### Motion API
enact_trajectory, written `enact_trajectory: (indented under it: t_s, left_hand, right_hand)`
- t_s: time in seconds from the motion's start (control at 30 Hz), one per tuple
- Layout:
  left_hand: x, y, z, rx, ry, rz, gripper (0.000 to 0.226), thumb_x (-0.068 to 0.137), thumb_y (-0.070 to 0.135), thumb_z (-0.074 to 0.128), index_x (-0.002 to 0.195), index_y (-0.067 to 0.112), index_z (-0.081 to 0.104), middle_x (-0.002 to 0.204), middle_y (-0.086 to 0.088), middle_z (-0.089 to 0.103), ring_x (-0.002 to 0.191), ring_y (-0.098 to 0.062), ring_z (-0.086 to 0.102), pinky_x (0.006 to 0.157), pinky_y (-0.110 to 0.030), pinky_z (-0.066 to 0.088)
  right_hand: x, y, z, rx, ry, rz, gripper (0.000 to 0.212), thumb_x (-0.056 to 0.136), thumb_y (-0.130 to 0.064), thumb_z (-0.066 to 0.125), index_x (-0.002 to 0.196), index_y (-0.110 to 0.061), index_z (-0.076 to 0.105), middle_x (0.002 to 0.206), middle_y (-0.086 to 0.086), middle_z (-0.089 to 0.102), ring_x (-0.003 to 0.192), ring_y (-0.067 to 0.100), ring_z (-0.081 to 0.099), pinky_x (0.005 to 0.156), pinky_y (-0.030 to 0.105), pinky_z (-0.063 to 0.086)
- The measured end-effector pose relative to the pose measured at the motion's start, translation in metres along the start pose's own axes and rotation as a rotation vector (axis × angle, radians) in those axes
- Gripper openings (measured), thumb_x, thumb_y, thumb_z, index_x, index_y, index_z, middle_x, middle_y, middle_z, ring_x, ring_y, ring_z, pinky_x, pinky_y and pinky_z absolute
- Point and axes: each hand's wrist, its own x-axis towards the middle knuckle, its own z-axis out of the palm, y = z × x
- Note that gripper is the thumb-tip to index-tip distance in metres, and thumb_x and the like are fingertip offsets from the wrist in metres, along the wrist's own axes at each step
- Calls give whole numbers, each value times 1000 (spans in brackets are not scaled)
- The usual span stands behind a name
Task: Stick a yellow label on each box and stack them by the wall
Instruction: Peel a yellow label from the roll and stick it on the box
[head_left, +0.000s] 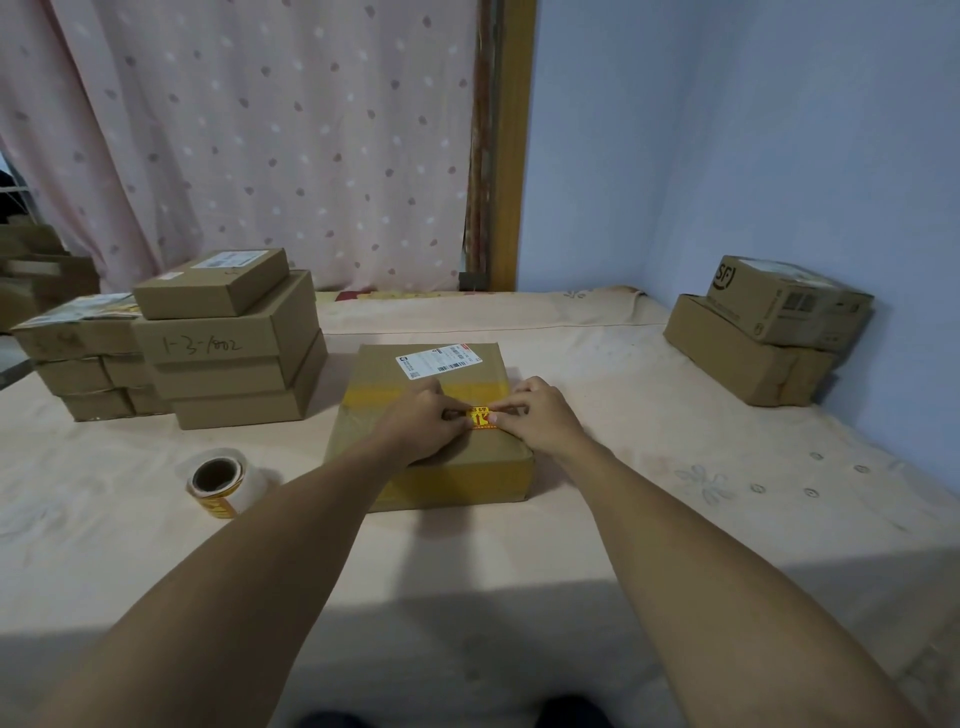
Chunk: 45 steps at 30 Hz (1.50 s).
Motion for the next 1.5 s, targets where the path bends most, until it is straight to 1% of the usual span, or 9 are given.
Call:
enact_trajectory:
  t_s: [0.17, 0.3, 0.4, 0.57, 0.7, 0.9, 1.2, 1.37, 1.5]
  left_hand:
    - [0, 2, 1, 14, 4, -15, 36, 99, 42, 56, 132, 32, 65, 105, 0, 45, 94, -12, 42, 75, -29, 34]
    - [1, 1, 1, -5, 21, -30, 36, 98, 44, 56, 130, 32, 67, 103, 0, 44, 94, -13, 42, 75, -29, 34]
    - [0, 1, 2, -22, 24, -40, 37, 98, 47, 56, 131, 33, 66, 104, 1, 43, 97, -12, 42, 77, -28, 33]
    - [0, 1, 0, -48, 9, -52, 35, 97, 43, 58, 130, 34, 66, 105, 2, 43, 97, -12, 42, 77, -29, 32]
    - [0, 0, 2, -37, 2, -50, 35, 98, 45, 56, 131, 35, 65, 107, 3, 43, 97, -11, 42, 78, -30, 35]
    - [3, -2, 4, -31, 5, -60, 38, 98, 47, 56, 133, 34, 63, 109, 3, 43, 100, -13, 42, 82, -31, 37]
    - [2, -3, 4, -42, -18, -66, 38, 98, 48, 55, 133, 36, 62, 113, 4, 43, 105, -13, 44, 84, -30, 37]
    - [0, -1, 4, -21, -31, -73, 42, 98, 50, 53, 137, 36, 59, 117, 1, 43, 112, -17, 44, 90, -32, 39]
    - [-6, 1, 2, 1, -31, -78, 43, 98, 51, 53, 138, 36, 58, 118, 0, 44, 114, -18, 43, 93, -34, 40]
  right_hand:
    - [0, -3, -4, 19, -4, 12, 23, 85, -36, 80, 107, -27, 80, 107, -7, 52, 111, 17, 54, 97, 39, 51]
    - [-1, -17, 3, 26, 68, 96, 28, 77, -49, 83, 93, -27, 76, 102, -7, 51, 102, 14, 57, 88, 37, 54]
    - [-2, -21, 12, -36, 95, 119, 33, 80, -50, 81, 97, -28, 65, 113, -3, 48, 107, 17, 52, 90, 35, 50]
    - [2, -16, 13, 4, 97, 99, 17, 89, -33, 76, 103, -26, 69, 112, -3, 48, 112, 21, 56, 87, 28, 44]
    - [3, -17, 15, 48, 149, 152, 26, 93, -26, 71, 118, -20, 66, 118, 0, 52, 114, 22, 57, 86, 25, 40]
    - [6, -19, 16, 124, 149, 341, 43, 88, -45, 75, 117, -20, 55, 117, 3, 59, 109, 24, 59, 82, 32, 45]
    - [-7, -20, 8, 171, 142, 325, 30, 100, -27, 60, 128, -17, 63, 124, 4, 68, 110, 22, 62, 82, 27, 45]
    - [-21, -12, 10, 356, 86, 356, 50, 85, -47, 77, 126, -21, 64, 117, -1, 67, 108, 21, 63, 89, 34, 53]
    - [-21, -17, 10, 308, 80, 348, 31, 90, -42, 72, 113, -23, 72, 110, -1, 71, 103, 22, 65, 94, 41, 55]
